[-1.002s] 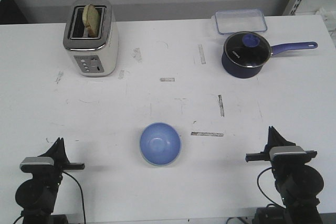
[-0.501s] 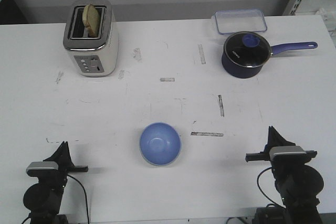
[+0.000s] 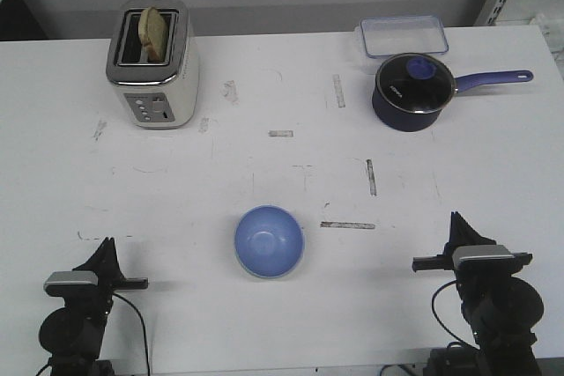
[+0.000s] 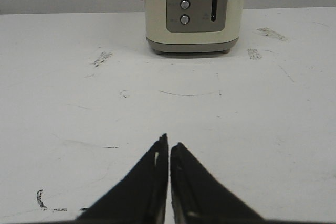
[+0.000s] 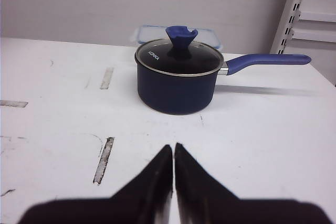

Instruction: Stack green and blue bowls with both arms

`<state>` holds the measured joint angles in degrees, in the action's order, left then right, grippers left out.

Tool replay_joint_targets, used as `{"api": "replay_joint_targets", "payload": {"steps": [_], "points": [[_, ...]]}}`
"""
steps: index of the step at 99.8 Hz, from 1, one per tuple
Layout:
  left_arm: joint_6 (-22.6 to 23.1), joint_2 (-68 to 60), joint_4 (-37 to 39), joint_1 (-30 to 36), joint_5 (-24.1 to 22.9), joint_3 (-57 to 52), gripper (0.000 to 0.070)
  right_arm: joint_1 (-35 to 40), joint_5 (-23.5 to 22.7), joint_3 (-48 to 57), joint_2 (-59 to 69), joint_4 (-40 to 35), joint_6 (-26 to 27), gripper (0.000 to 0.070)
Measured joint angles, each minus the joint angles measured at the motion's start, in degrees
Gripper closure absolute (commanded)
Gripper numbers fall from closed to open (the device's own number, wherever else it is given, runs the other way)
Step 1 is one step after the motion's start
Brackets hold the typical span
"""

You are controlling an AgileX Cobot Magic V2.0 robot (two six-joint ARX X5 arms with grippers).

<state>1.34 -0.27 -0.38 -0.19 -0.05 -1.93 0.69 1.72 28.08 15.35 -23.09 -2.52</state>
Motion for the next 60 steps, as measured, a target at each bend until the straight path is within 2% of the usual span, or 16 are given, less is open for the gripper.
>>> {"api": "replay_joint_targets", "payload": {"steps": [37, 49, 60], "points": [[0.00, -0.02, 0.00, 0.00, 0.00, 0.00, 0.0699, -0.07, 0.02, -0.02, 0.00, 0.11, 0.00, 0.0700], [-0.02, -0.02, 0.00, 0.00, 0.00, 0.00, 0.0699, -1.05, 0.02, -2.43, -0.15, 3.48, 0.00, 0.0700], [-0.02, -0.02, 0.00, 0.00, 0.00, 0.00, 0.0699, -1.99, 0.00, -8.72, -2.49, 8.04, 0.00, 0.0700]]}}
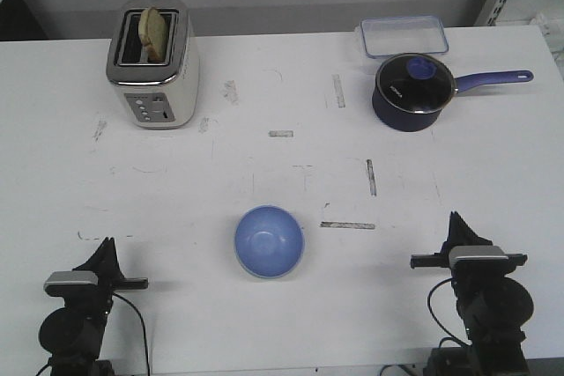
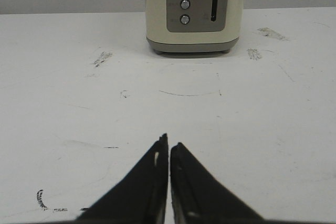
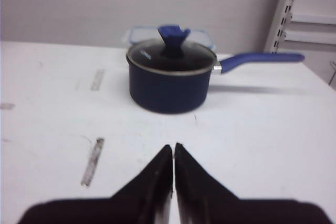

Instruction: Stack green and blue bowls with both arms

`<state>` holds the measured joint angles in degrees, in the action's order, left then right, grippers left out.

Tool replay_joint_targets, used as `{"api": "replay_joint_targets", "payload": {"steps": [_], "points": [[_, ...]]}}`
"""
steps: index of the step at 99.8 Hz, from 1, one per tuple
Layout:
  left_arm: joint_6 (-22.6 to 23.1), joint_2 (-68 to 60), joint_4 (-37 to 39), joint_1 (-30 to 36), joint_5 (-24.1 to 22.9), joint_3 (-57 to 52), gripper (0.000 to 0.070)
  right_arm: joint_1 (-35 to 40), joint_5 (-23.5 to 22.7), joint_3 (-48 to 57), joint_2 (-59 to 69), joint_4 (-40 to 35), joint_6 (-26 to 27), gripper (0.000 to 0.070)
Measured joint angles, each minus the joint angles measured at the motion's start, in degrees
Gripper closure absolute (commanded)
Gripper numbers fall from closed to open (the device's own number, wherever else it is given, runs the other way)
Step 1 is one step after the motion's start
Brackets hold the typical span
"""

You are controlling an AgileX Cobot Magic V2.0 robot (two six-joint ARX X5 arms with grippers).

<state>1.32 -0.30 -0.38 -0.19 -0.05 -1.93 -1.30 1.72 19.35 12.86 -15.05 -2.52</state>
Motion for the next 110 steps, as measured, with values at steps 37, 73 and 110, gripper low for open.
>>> {"api": "replay_joint_targets", "payload": {"steps": [37, 73, 110], "points": [[0.00, 0.00, -0.11, 0.00, 0.00, 0.00, 0.0699, -0.52, -3.65, -18.51, -12.70, 9.77, 0.46, 0.0700], [0.00, 0.00, -0.09, 0.00, 0.00, 0.00, 0.0699, -0.52, -4.31, -18.51, -12.79, 11.17, 0.46, 0.0700], [0.00, 0.00, -0.09, 0.00, 0.00, 0.00, 0.0699, -0.52, -4.31, -18.51, -12.79, 11.32, 0.46, 0.0700]]}}
